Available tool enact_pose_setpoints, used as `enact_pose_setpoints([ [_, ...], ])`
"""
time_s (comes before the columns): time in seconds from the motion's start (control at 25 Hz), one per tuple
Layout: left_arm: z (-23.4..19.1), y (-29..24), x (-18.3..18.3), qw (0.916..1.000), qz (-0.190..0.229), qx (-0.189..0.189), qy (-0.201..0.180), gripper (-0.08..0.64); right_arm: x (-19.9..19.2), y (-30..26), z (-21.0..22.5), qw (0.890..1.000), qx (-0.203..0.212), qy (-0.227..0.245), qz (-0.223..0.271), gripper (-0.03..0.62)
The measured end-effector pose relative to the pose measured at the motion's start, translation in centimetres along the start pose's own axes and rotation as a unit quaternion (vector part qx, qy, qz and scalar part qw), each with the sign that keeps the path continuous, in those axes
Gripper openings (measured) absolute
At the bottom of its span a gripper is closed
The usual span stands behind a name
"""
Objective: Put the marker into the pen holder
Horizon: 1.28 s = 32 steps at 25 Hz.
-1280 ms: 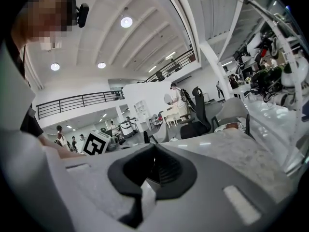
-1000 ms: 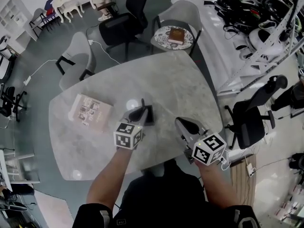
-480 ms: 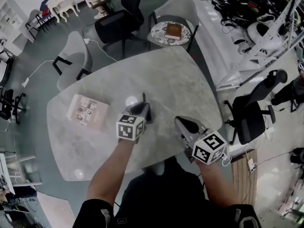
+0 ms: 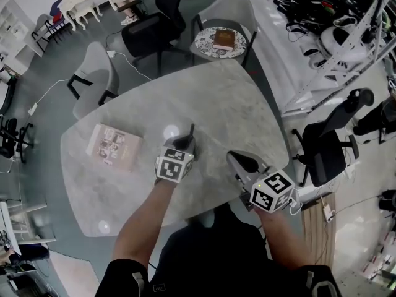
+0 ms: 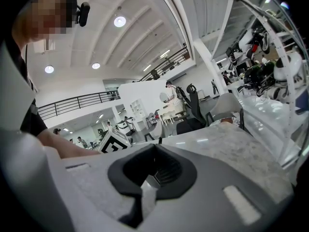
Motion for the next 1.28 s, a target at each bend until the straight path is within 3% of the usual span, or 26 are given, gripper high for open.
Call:
enact_pose_setpoints([
  [0.32, 0.0, -0.2, 0.4, 0.9995, -0.025, 0.016, -0.007, 0.044, -0.1, -0.1, -0.1, 1.000, 0.000, -0.004, 0.000, 0.003],
  [0.48, 0.3, -0.2, 0.9, 0.9985, -0.030, 0.036, -0.029, 0.044, 0.0, -0.1, 0.1, 1.000, -0.001, -0.008, -0.001, 0.003],
  [0.72, 0.4, -0.6, 0.3, 0.9980, -0.047, 0.035, -0.021, 0.046, 0.2, -0.2, 0.0, 1.000, -0.001, -0.007, -0.002, 0.003],
  [0.96, 0.7, 0.0, 0.4, 0.9989, -0.032, 0.024, -0.023, 0.044, 0.0, -0.5, 0.1, 1.000, 0.000, -0.007, -0.004, 0.003],
  [1.28, 0.0, 0.8, -0.2, 0.9984, -0.036, 0.041, -0.013, 0.044, 0.0, -0.8, -0.1, 1.000, 0.004, -0.005, -0.008, 0.003],
])
Point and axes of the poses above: the fingertips, and each gripper's own axes: y backward along the fingers, z to its right, x out of its top, the point moved 10 cm from there along y, backward along the fingers, and after that the axes turned 15 degrees about -z, right-handed, at the moved point
